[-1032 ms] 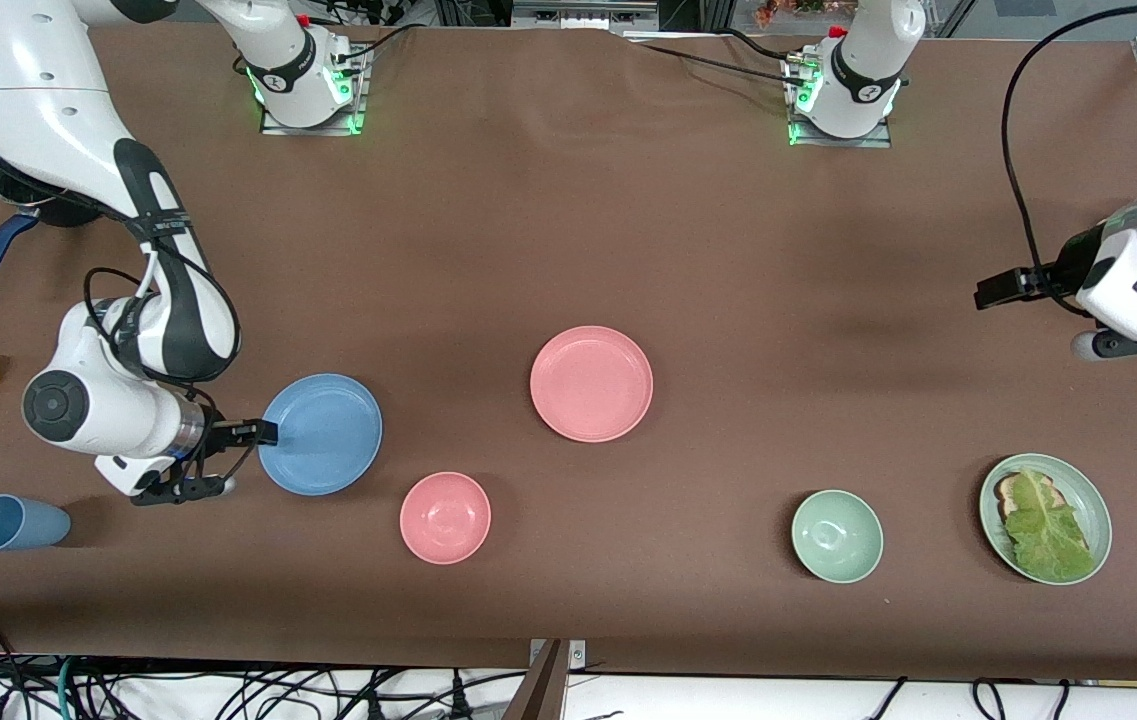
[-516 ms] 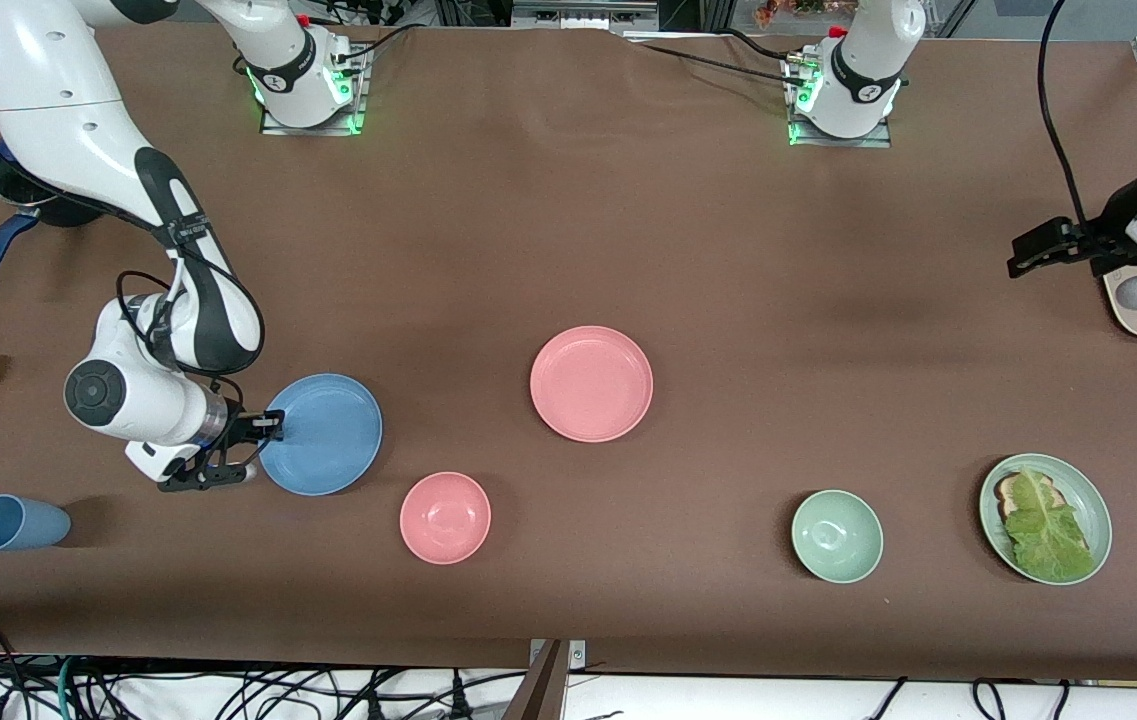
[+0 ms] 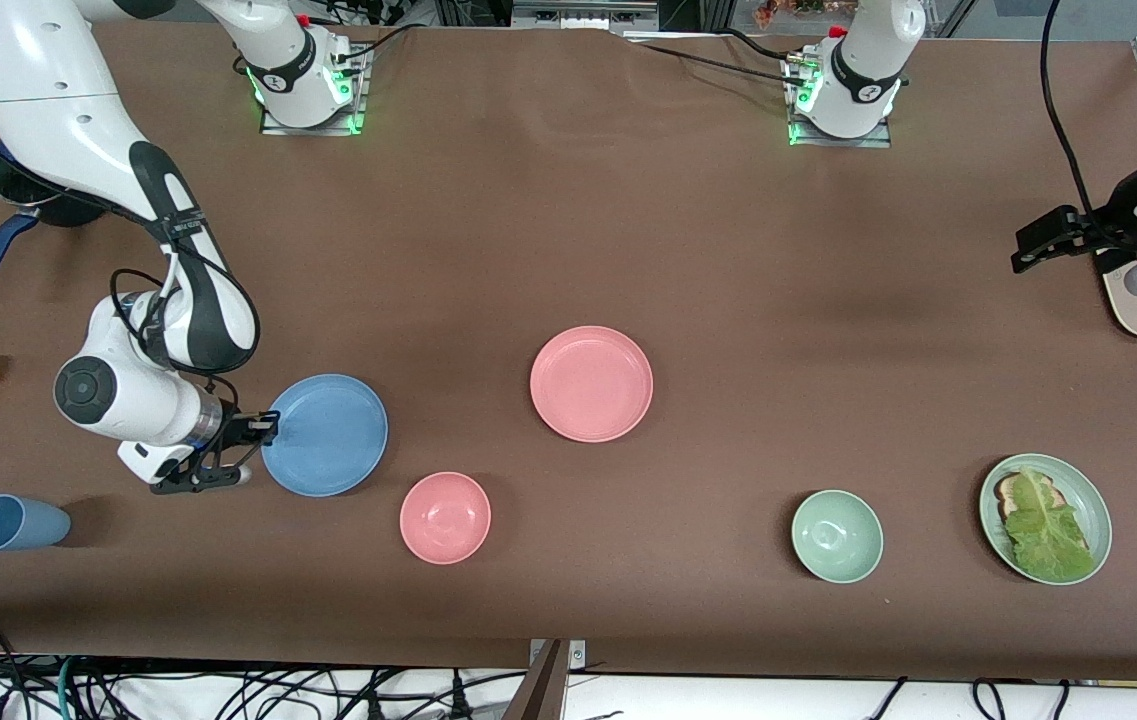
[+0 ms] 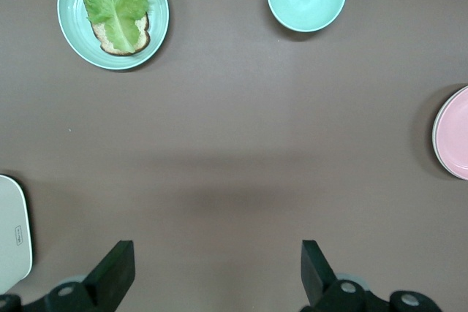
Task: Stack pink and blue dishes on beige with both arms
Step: 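Lift the blue plate with the right gripper and lower it onto the pink plate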
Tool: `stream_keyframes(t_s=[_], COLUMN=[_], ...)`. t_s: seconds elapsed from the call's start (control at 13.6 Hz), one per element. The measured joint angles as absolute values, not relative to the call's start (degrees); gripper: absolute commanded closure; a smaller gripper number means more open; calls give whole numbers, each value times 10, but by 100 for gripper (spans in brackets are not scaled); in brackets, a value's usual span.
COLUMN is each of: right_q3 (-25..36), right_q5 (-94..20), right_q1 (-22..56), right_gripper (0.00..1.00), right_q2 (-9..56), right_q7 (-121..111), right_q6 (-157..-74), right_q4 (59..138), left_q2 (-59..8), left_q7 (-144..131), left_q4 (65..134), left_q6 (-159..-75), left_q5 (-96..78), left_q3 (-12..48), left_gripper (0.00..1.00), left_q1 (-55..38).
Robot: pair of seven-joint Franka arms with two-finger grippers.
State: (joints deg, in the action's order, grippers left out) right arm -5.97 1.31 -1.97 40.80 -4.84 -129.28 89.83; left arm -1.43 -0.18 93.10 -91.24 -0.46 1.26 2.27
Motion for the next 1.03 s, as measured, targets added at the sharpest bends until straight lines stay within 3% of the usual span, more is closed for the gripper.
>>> stream_keyframes(t_s=[0.37,0.66,1.03], right_q3=[-64,-81,-159], right_q5=[13,13,12], right_q1=[20,102,155], right_gripper=[100,100,100], right_q2=[395,391,396], right_q7=[-46,90,324], right_q6=[-1136,-1117,-1125], right_q4=[760,740,741], left_q2=[-16,-18,-29], left_q7=[-1,-1,-1], left_q4=[929,927,924], left_q6=[-913,-916,-919], left_q5=[-5,-5,-5], left_q3=[13,11,11], left_gripper=[0,0,0], left_q1=[23,25,26])
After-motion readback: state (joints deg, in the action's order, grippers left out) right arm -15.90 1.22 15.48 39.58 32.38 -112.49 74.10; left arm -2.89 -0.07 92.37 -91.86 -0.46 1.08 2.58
